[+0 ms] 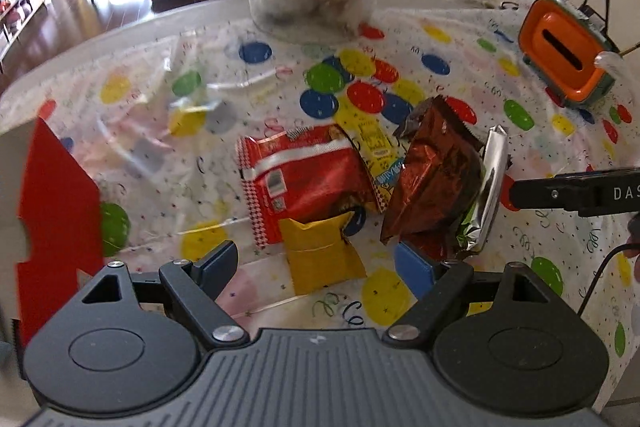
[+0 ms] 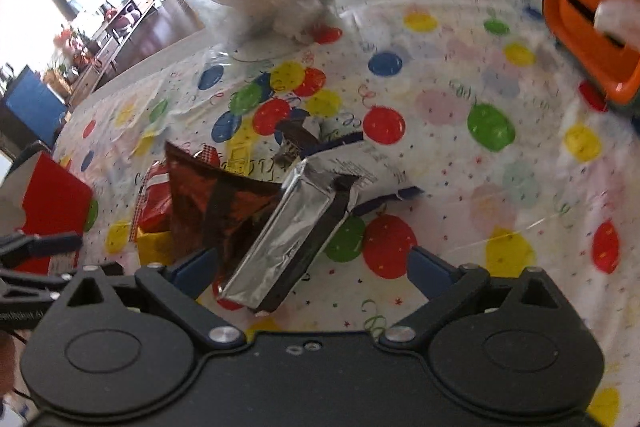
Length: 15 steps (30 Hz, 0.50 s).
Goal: Organize snacks
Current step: 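Grasp the yellow packet with the left tool while the right tool grasps the silver packet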
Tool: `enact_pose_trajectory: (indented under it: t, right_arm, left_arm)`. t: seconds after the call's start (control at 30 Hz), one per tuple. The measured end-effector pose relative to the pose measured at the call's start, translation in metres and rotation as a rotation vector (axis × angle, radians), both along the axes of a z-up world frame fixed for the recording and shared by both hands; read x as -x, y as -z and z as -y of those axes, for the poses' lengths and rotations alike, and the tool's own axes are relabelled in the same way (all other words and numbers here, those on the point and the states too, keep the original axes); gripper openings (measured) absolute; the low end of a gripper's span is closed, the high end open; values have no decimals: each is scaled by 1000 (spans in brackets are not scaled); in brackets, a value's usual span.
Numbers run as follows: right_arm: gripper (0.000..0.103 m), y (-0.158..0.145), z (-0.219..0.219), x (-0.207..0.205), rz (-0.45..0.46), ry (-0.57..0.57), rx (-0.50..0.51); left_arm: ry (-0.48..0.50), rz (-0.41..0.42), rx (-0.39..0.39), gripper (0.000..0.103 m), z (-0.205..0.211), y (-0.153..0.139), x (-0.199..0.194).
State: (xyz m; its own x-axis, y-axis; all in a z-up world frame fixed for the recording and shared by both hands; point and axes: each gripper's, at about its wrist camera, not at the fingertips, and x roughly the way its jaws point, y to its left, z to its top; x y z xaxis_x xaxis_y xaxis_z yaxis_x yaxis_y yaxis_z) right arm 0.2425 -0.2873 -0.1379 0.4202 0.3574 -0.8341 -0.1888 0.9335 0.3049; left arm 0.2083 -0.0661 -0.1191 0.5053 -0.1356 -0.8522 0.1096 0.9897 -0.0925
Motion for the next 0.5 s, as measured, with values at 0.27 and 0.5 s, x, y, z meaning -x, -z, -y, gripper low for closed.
enact_pose_trajectory:
  t: [0.27,0.5]
  right_arm:
    - [86,20,8,-17,-53,20,-136]
    - [70,36,14,-28,-108,64,-281]
  left_arm:
    - [1,-54,6,86,6,23,-19]
    - [-44,-90,36,84,0,36,-32]
